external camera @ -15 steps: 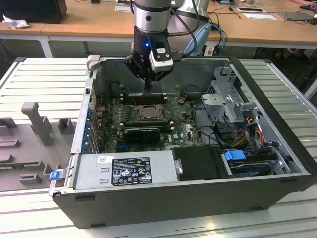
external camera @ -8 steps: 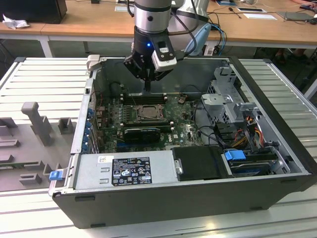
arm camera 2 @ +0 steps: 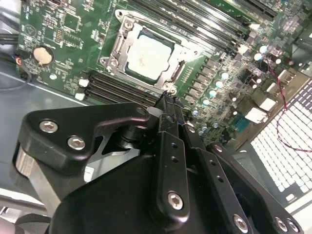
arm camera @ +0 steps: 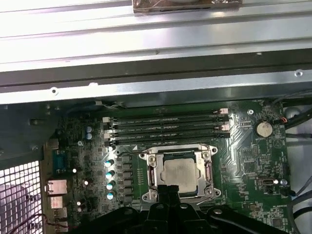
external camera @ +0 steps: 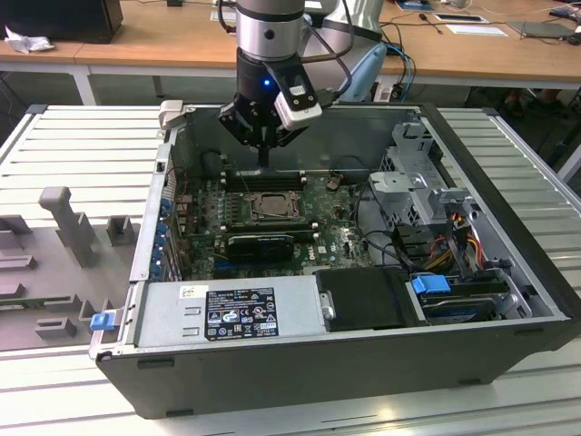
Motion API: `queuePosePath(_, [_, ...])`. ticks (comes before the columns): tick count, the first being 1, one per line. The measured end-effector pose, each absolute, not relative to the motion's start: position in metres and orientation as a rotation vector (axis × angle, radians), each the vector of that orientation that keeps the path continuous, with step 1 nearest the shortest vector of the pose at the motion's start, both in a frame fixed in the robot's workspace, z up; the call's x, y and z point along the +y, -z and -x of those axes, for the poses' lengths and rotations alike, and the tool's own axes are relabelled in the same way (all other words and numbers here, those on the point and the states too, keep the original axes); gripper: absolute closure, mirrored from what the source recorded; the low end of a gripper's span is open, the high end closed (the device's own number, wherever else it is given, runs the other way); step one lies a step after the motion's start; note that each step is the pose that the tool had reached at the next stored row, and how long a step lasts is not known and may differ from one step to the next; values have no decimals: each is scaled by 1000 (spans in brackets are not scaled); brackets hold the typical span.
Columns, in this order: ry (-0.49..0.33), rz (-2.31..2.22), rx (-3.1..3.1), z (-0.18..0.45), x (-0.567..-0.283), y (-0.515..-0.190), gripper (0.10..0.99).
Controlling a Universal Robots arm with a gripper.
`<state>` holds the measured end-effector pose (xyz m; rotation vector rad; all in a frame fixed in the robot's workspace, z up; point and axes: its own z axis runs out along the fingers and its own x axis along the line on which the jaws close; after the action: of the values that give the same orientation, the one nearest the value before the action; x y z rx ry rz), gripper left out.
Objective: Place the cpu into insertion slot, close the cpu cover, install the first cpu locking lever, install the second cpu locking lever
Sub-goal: 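Install the first cpu locking lever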
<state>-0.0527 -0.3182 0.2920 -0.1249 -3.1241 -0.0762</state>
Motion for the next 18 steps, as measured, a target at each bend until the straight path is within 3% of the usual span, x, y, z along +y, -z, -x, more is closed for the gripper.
queuePosePath(18, [76, 107, -3125, 62, -318, -292, 980])
